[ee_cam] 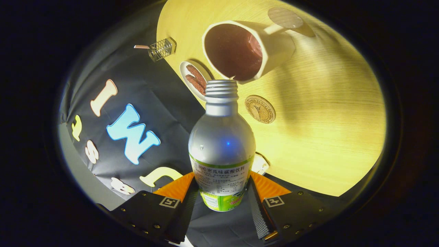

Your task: Take the bottle from table, then pour the juice into the cup, finally place the bottle on the coaster

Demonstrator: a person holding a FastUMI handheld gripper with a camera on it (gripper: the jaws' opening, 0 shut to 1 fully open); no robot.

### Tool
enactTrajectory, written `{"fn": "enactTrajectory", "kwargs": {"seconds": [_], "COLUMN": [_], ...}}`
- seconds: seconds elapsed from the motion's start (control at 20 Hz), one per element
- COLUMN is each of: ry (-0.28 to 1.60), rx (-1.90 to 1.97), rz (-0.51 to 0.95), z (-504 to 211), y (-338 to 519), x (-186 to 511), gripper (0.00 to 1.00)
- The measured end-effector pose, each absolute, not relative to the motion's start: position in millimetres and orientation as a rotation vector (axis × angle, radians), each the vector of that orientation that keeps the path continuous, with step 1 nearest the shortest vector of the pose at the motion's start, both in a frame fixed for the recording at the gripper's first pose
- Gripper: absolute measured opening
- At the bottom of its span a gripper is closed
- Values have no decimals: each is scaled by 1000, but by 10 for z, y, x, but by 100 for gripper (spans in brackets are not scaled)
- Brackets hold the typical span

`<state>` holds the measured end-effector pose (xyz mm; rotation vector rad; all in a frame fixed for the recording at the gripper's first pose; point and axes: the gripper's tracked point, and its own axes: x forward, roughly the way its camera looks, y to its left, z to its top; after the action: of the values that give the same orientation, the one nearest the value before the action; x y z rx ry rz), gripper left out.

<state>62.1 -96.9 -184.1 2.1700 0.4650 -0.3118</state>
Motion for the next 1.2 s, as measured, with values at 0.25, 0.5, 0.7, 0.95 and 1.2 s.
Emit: {"fn": "enactTrajectory", "kwargs": {"seconds": [0.25, 0.5, 0.7, 0.95, 1.2], "ry": [479, 489, 485, 557, 555], "rx": [2027, 1832, 1641, 1435, 1233], "rz": [-351, -362, -363, -358, -350], "z": [-2013, -2157, -2329, -2618, -2703], "y": [-952, -943, -981, -887, -926], "x": [616, 561, 519, 433, 385], "gripper": [74, 75, 75, 75, 75]}}
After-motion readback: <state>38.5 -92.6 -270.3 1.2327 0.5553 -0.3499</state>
